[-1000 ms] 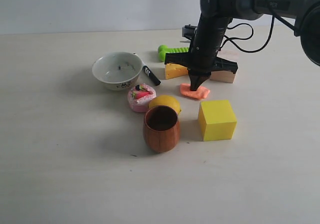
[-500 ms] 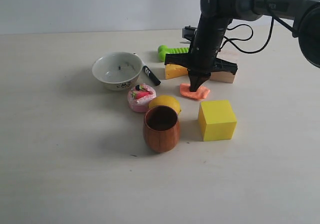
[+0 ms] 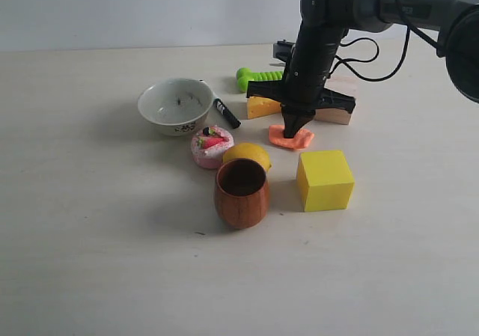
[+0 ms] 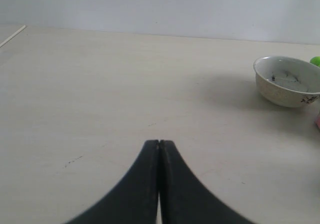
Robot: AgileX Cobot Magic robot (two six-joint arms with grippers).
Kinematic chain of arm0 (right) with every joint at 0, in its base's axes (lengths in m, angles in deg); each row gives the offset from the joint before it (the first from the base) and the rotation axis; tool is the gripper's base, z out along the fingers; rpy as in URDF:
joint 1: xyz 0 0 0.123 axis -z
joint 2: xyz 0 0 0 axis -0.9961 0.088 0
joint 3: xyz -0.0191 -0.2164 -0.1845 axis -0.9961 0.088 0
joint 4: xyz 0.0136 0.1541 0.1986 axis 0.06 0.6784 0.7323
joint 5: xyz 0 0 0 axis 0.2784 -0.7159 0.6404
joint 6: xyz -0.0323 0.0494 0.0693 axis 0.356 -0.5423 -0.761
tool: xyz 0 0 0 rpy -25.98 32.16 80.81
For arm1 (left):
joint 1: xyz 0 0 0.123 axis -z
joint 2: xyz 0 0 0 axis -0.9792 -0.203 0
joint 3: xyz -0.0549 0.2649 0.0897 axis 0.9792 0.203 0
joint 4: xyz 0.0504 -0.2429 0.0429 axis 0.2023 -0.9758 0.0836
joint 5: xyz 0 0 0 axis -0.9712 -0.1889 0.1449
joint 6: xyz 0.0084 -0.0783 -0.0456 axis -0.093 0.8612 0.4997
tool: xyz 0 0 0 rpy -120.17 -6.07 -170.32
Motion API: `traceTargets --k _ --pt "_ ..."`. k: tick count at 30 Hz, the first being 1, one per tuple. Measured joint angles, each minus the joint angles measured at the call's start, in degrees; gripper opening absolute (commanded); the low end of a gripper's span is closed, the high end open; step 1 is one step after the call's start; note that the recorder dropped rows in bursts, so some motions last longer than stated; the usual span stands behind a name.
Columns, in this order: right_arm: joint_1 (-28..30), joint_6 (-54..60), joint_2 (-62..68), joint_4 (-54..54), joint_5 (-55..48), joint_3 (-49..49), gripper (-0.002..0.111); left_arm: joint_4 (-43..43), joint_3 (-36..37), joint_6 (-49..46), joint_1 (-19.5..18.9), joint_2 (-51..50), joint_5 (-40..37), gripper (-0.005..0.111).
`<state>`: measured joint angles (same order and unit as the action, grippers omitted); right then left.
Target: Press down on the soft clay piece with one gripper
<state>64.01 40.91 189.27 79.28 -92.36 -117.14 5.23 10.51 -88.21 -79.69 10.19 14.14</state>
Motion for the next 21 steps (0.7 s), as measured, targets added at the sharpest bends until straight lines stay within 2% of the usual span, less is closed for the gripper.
traceTargets --k 13,21 --pt "0.1 0.1 -1.3 0.1 0.5 0.4 0.001 0.0 0.0 0.0 0.0 0.0 0.0 0.0" --pt "0.0 0.1 -2.0 -0.1 1.5 0.9 0.025 0.0 0.0 0.0 0.0 0.0 0.0 0.0"
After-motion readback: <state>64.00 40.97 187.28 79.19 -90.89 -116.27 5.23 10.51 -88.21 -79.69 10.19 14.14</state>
